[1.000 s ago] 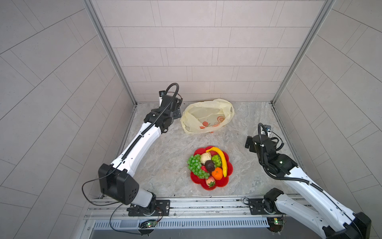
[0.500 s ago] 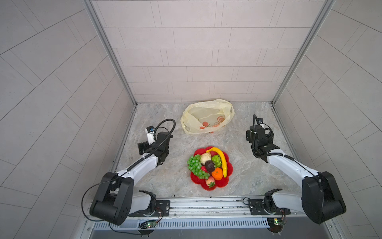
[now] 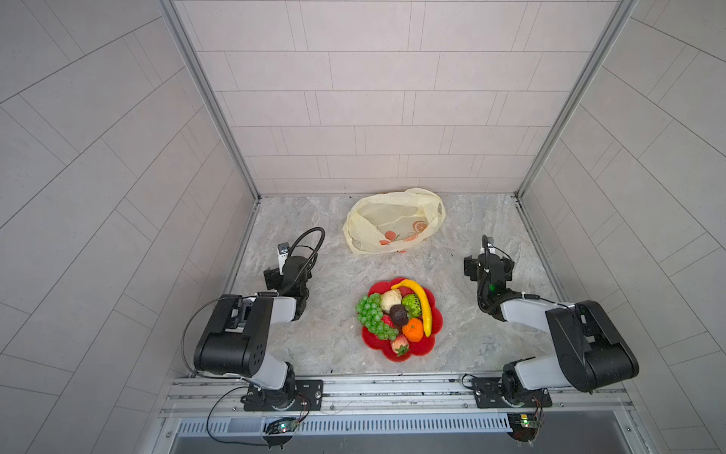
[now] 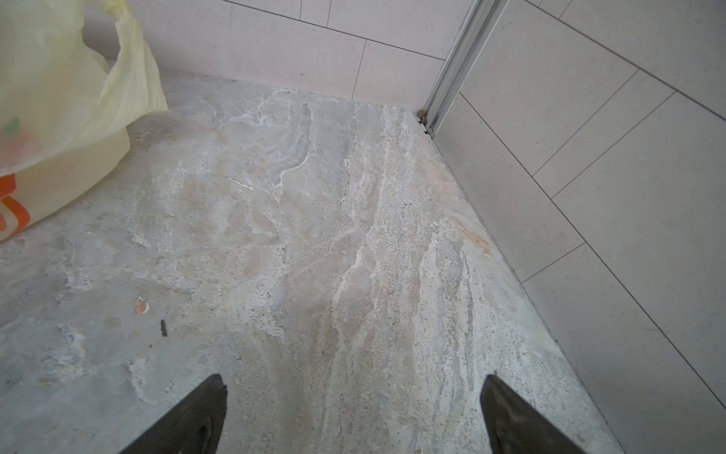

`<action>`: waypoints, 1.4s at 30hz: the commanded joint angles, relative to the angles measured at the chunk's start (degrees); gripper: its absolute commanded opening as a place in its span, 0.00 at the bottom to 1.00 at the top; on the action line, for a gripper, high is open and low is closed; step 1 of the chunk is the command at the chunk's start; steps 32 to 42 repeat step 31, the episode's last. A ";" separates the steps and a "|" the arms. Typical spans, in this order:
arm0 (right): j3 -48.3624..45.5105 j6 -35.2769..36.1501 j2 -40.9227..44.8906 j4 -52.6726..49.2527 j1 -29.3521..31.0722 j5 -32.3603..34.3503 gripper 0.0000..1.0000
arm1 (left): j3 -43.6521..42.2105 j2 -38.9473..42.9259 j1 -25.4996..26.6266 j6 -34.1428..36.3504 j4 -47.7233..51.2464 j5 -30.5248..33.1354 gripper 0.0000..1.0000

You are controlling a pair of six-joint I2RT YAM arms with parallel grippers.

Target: Take the fake fruits out of the plastic bag

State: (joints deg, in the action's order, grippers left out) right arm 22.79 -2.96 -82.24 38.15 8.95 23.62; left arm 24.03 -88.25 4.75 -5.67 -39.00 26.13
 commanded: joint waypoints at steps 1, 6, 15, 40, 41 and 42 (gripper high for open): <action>-2.87 1.74 -3.85 11.95 -1.43 -3.63 1.00 | 0.90 -0.06 -0.97 1.41 -4.08 -5.50 1.00; -0.34 1.12 -4.18 7.43 -2.09 -4.53 0.99 | 1.13 0.74 -0.99 1.45 -2.60 -5.55 1.00; 1.02 0.05 -4.43 5.27 -3.49 -5.60 0.99 | 0.79 0.97 -0.97 1.48 -2.99 -5.33 1.00; 1.45 -0.37 -4.29 4.35 -4.58 -8.06 0.99 | 0.94 0.88 -0.87 1.50 -3.08 -5.29 1.00; 1.45 -0.37 -4.29 4.35 -4.58 -8.06 0.99 | 0.94 0.88 -0.87 1.50 -3.08 -5.29 1.00; 1.45 -0.37 -4.29 4.35 -4.58 -8.06 0.99 | 0.94 0.88 -0.87 1.50 -3.08 -5.29 1.00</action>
